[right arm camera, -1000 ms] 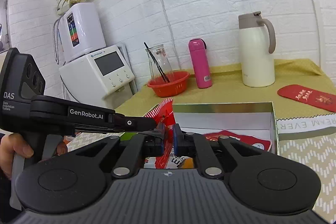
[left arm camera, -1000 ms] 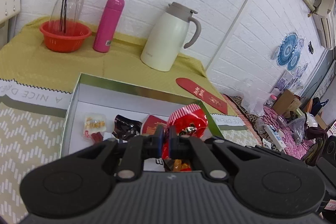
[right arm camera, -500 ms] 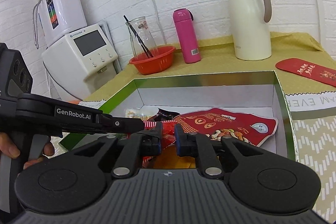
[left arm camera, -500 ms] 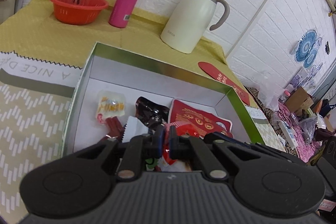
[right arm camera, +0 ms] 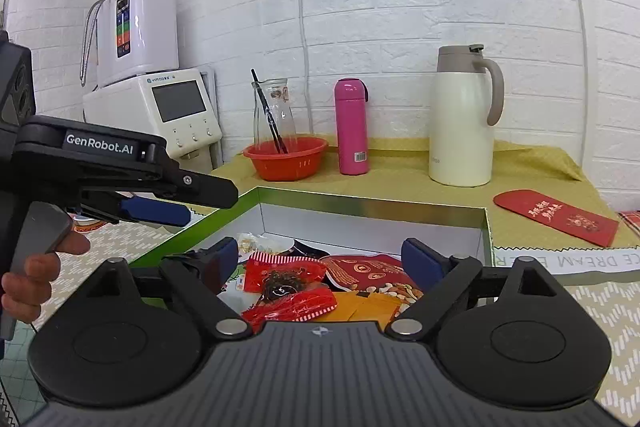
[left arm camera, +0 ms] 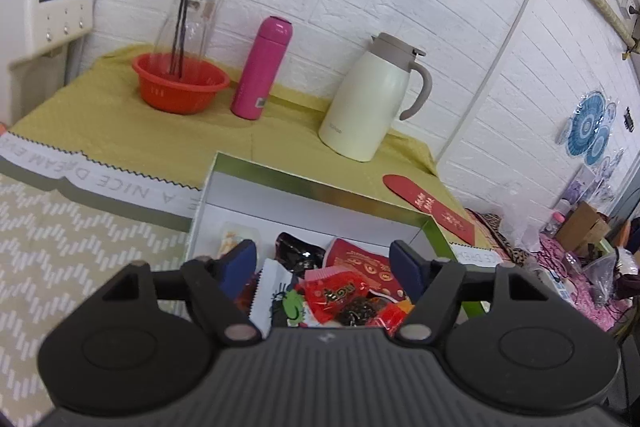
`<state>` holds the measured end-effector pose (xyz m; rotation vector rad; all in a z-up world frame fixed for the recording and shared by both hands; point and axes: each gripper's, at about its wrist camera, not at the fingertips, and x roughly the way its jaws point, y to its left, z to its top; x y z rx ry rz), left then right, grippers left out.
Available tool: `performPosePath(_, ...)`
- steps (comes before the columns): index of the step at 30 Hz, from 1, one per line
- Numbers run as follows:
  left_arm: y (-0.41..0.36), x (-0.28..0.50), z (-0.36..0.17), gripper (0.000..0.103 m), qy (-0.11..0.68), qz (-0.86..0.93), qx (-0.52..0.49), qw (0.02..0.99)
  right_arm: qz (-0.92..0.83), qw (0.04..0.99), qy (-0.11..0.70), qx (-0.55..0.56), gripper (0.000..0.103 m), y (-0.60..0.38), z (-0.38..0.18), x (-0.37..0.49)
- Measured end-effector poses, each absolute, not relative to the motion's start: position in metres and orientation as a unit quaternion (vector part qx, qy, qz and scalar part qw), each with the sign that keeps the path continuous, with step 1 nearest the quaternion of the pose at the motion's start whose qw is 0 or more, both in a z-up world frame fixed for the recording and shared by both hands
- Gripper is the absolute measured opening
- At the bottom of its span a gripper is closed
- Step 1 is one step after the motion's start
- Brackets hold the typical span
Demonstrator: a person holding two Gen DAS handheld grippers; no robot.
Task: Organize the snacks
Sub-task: 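Carry the red packets into the green box and open both grippers, then move both grippers to the pink pumpkin-seed pouch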
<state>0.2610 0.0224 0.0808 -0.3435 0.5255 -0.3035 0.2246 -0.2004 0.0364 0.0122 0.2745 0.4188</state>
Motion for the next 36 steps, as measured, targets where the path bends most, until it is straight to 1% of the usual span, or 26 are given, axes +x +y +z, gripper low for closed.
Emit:
performPosePath(4, 0.018, 0.238, 0.085, 0.079, 0.257, -0.135, -0.148, 0.946, 0.209, 0.968, 0.137, 0.002, 0.103, -0.199, 0.038, 0.206)
performPosePath(6, 0.018, 0.227, 0.086, 0.085, 0.258, -0.134, -0.145, 0.946, 0.210, 0.968, 0.137, -0.006, 0.103, -0.196, 0.038, 0.195)
performPosePath(7, 0.018, 0.221, 0.086, 0.090, 0.254, -0.131, -0.146, 0.947, 0.209, 0.968, 0.136, -0.010, 0.103, -0.195, 0.038, 0.189)
performPosePath(12, 0.016, 0.196, 0.086, 0.090, 0.246, -0.127, -0.143, 0.950, 0.206, 0.969, 0.135, -0.029, 0.103, -0.191, 0.036, 0.162)
performPosePath(24, 0.015, 0.158, 0.069, 0.090, 0.275, -0.122, -0.137, 0.944, 0.210, 0.964, 0.153, -0.049, 0.103, -0.185, 0.020, 0.124)
performPosePath(32, 0.013, 0.145, 0.032, 0.090, 0.324, -0.177, -0.171, 0.914, 0.208, 0.958, 0.194, -0.024, 0.103, -0.192, -0.003, 0.114)
performPosePath(36, 0.006, 0.147, 0.015, 0.090, 0.336, -0.204, -0.182, 0.901, 0.201, 0.954, 0.221, -0.003, 0.103, -0.196, -0.015, 0.116)
